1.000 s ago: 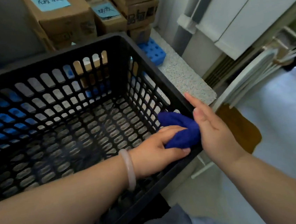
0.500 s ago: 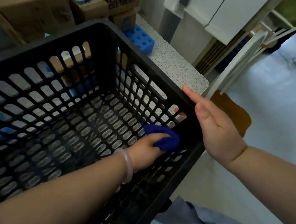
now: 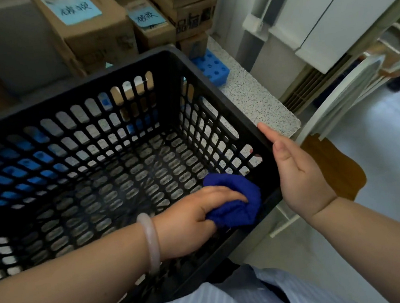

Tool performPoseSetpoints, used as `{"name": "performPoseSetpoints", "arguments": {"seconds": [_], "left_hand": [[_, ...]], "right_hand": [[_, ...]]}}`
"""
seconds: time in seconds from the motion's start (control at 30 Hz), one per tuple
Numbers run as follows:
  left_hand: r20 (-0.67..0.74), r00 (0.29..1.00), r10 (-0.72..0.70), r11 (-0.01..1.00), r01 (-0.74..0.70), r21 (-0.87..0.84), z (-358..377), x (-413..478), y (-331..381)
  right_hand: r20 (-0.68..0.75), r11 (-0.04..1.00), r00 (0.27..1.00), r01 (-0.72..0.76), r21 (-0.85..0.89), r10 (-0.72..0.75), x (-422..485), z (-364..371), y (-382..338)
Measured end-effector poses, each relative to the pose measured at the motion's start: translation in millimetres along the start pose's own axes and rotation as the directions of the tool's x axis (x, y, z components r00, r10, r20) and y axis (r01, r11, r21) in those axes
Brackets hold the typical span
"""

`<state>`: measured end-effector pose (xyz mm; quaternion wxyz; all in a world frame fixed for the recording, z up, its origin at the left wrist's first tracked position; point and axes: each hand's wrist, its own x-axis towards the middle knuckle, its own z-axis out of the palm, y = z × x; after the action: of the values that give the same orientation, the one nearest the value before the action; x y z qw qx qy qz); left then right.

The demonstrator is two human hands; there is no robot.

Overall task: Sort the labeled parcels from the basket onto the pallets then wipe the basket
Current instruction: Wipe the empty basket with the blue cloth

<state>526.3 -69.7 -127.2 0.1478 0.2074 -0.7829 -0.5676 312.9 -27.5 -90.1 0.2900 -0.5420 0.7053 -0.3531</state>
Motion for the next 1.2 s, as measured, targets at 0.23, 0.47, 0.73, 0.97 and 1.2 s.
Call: {"name": "performPoseSetpoints", "arguments": {"seconds": [0.23,0.47,0.73,0.97,1.2], "left_hand": [[0.164,0.861,-0.482,0.874,0.486,0.018,-34,-39,8],[-0.221,0.786,-0.577,0.663,0.293,-0.689,-71,-69,47],[-0.49,0.687,-0.537,0.549,-0.157,-0.821,-93,-103,89],[-0.653,0.468,-0.596,0.609,-0.267,-0.747,-96,-125,78],[-0.689,0.395,-0.608,0.656,-0.241,-0.716,-111,-170,70]], "right_hand": [[0.057,0.996,0.997,-0.057,-0.072,0.061,-3,-4,-10],[0.122,0.958,0.985,0.148,-0.248,-0.121,1,-9,-47],[0.522,0.959,0.852,-0.113,0.258,-0.04,28,81,-136],[0.772,0.58,0.624,-0.586,0.566,-0.123,13,151,-173],[0.571,0.645,0.821,-0.437,0.627,0.001,14,202,-199]]}}
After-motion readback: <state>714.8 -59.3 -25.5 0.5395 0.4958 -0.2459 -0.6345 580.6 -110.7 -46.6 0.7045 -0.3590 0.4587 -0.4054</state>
